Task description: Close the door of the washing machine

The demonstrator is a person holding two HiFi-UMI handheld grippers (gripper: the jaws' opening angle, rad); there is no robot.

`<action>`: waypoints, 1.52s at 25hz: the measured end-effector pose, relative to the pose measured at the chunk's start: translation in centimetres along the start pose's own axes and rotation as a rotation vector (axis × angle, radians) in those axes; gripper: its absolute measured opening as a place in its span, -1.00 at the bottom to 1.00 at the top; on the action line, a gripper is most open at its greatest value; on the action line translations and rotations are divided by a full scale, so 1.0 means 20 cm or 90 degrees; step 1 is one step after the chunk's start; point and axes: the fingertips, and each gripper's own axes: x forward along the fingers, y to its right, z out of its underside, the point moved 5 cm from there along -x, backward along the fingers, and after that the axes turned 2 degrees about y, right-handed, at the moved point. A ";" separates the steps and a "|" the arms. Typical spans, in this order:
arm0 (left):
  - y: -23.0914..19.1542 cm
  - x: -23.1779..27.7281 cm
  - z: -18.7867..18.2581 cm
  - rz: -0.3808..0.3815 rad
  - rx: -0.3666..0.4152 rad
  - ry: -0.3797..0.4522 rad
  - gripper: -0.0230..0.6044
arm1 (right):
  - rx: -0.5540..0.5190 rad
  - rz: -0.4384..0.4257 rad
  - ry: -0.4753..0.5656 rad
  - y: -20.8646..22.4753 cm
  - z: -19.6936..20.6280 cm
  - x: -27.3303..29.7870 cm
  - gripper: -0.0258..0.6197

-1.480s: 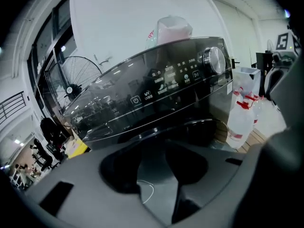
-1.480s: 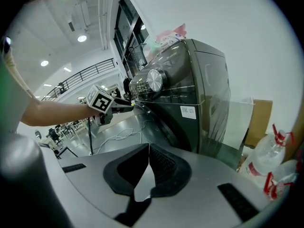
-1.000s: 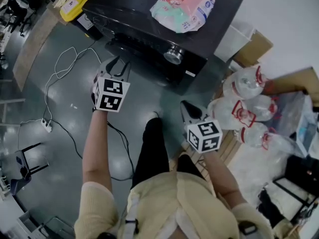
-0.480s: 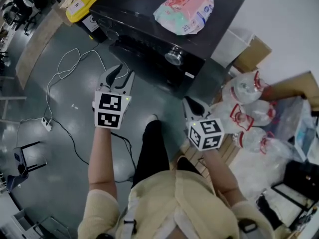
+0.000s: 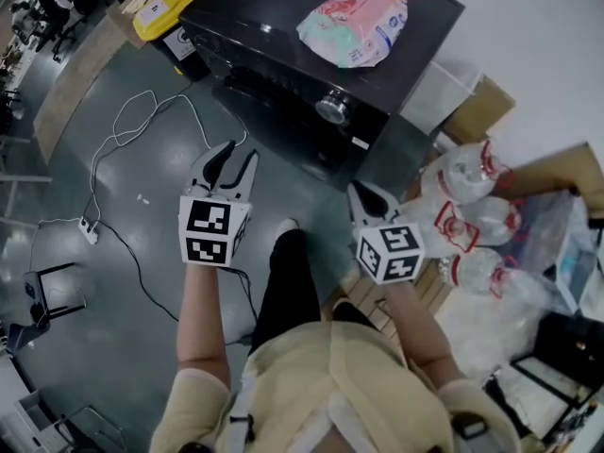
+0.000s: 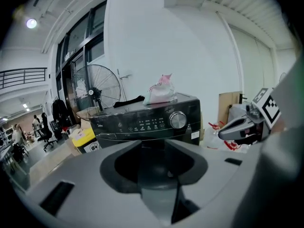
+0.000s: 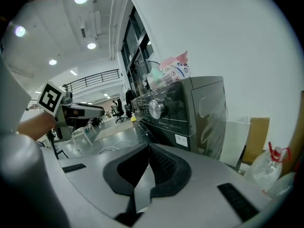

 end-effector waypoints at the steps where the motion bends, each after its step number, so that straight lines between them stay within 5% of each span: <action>1: 0.01 -0.02 0.01 0.000 -0.007 0.000 -0.45 | -0.001 0.000 0.001 0.00 0.00 0.00 -0.90; 21: 0.11 -0.15 0.17 0.023 -0.146 -0.028 -0.78 | -0.034 0.004 0.015 -0.04 -0.03 -0.01 -0.91; 38: 0.11 -0.16 0.20 -0.012 -0.133 -0.050 -0.81 | -0.050 -0.009 0.028 -0.09 -0.12 0.08 -0.91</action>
